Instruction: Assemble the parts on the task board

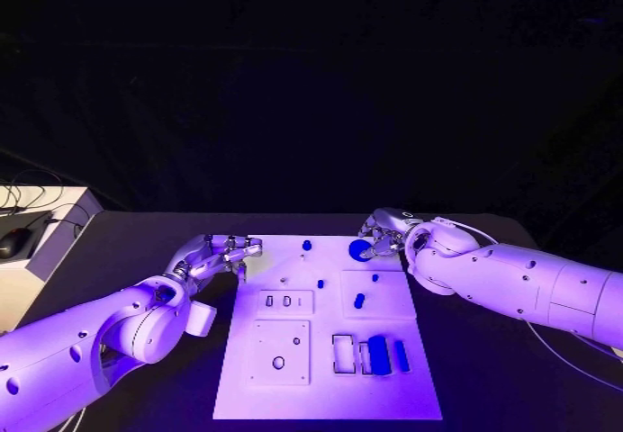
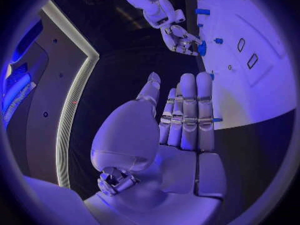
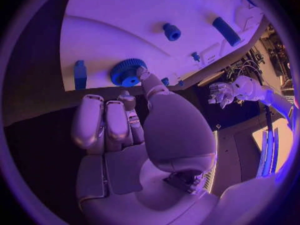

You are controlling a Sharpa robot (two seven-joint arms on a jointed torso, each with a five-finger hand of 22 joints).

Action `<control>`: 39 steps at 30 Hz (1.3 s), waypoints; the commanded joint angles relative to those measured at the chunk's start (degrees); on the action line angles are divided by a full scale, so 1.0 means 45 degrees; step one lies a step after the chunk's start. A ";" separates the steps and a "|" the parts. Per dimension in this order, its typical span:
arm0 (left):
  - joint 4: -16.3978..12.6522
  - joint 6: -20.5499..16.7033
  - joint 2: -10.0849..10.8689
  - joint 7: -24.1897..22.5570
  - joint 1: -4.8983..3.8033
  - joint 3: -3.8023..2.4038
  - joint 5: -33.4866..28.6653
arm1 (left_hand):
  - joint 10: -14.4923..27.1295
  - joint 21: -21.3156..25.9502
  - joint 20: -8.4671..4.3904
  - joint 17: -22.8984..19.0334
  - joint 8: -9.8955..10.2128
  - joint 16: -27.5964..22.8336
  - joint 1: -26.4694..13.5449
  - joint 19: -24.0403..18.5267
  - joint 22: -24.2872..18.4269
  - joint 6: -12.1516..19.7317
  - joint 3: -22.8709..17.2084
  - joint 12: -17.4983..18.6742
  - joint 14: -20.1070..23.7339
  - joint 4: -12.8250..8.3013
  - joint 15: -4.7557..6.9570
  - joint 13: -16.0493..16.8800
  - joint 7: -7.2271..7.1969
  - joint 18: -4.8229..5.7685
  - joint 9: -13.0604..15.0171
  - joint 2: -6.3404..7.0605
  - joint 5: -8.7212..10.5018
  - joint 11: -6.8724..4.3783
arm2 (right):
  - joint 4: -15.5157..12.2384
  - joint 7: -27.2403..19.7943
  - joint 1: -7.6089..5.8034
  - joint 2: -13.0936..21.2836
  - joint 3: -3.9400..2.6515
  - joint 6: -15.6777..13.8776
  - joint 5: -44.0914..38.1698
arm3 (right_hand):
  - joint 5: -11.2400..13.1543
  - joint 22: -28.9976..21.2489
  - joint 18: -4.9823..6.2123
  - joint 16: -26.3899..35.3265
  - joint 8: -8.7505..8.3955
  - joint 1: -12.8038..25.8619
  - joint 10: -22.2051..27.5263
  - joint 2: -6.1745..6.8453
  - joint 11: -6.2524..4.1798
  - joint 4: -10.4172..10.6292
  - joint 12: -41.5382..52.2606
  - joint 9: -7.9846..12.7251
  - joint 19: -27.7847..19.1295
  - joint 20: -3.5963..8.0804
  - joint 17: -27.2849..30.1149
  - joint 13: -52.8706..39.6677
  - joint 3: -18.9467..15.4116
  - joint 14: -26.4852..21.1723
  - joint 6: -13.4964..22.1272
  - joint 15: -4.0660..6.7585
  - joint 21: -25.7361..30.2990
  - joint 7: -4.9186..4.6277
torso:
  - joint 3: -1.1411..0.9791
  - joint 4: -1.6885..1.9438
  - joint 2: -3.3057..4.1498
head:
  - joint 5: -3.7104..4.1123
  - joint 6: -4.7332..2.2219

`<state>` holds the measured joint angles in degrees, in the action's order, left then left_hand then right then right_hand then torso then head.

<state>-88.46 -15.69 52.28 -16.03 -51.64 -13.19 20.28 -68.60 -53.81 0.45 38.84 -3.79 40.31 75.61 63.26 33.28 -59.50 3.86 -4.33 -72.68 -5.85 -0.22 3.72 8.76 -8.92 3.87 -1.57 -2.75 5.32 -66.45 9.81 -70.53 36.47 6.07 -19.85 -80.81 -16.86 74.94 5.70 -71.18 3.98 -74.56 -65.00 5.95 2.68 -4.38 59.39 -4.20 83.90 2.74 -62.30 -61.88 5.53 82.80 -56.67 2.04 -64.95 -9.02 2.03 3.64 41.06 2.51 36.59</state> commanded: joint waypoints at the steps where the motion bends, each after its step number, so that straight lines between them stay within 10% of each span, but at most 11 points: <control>1: -0.0007 0.0181 -0.0007 -0.0144 0.0009 -0.0007 0.0012 | 0.0075 0.0070 0.0055 -0.0008 -0.0055 -0.0018 -0.0006 0.0012 0.0012 0.0060 -0.0007 0.0017 0.0025 -0.0041 -0.0108 -0.0006 -0.0008 -0.0394 0.0007 0.0012 -0.0016 0.0005 | 0.0016 0.0048 0.0011 0.0021 0.0001 0.0223 -0.0096 | -0.0066 0.2060 -0.0105 -0.0065 -0.0022 0.0089 -0.0066 -0.0186 -0.0042 -0.0159 -0.0065 0.0011 0.0839 -0.0053 -0.0027 -0.0008 0.0008 0.0030 -0.0143 -0.0050 -0.0071 0.0003 | -0.0009 -0.0006 -0.0009 | -0.0011 0.0007; 18: -0.0009 0.0077 -0.0001 -0.0064 0.0006 -0.0007 0.0012 | 0.0052 0.0074 0.0054 -0.0018 -0.0071 0.0000 -0.0005 0.0022 0.0034 0.0012 -0.0031 0.0003 0.0017 -0.0026 -0.0100 -0.0005 -0.0020 -0.0399 0.0012 -0.0029 -0.0016 -0.0007 | 0.0140 0.0120 0.0009 -0.0011 0.0003 0.0963 0.0093 | -0.0901 0.2067 -0.0134 -0.0036 -0.0061 0.0508 0.0004 -0.0623 -0.0071 -0.0400 -0.0161 0.0045 0.0815 -0.0014 -0.0106 -0.0008 0.0077 0.0037 -0.0208 -0.0009 -0.0113 0.0018 | 0.0002 -0.0024 0.0006 | 0.0039 0.0018; 31: -0.0013 0.0026 0.0024 -0.0015 0.0005 -0.0007 0.0012 | 0.0046 0.0079 0.0049 -0.0028 -0.0054 0.0008 0.0004 0.0040 0.0046 -0.0009 -0.0047 0.0014 0.0005 -0.0049 -0.0098 -0.0008 -0.0006 -0.0403 0.0005 -0.0062 -0.0016 -0.0002 | 0.0228 0.0103 0.0009 -0.0145 0.0021 0.1430 0.0207 | -0.0917 0.2049 -0.0120 0.0001 -0.0056 0.0569 0.0098 -0.0603 -0.0040 -0.0343 -0.0268 0.0047 0.0792 -0.0038 -0.0105 0.0076 -0.0010 0.0030 -0.0040 -0.0033 -0.0034 -0.0015 | -0.0012 -0.0027 0.0002 | 0.0035 0.0015; 39: -0.0011 0.0020 0.0044 -0.0005 0.0005 -0.0007 0.0012 | 0.0046 0.0079 0.0049 -0.0028 -0.0054 0.0008 0.0004 0.0040 0.0046 -0.0009 -0.0047 0.0014 0.0005 -0.0049 -0.0098 -0.0008 -0.0006 -0.0403 0.0005 -0.0062 -0.0016 -0.0002 | 0.0292 0.0077 0.0009 -0.0203 0.0026 0.1707 0.0347 | -0.1823 0.2050 -0.0122 0.0036 -0.0051 0.0726 0.0153 -0.0485 -0.0050 -0.0274 -0.0337 0.0044 0.0787 -0.0033 -0.0103 0.0133 -0.0062 0.0027 -0.0035 -0.0024 -0.0027 -0.0007 | -0.0006 -0.0032 0.0006 | 0.0018 0.0008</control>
<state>-88.42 -15.85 52.49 -15.77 -51.64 -13.19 20.28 -68.61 -53.81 0.45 38.79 -3.79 40.31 75.61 63.26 33.40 -59.50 3.86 -4.33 -72.68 -5.85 -0.22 3.72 8.75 -8.92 3.87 -1.57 -2.75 5.32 -65.20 9.92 -70.94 35.74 5.89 -15.38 -79.67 -24.50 74.90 5.70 -71.18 3.73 -71.89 -64.76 3.93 2.47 -5.77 58.24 -3.96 83.90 2.74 -62.72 -61.33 5.54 82.80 -57.20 2.04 -65.16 -9.09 1.98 3.49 41.08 2.61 36.64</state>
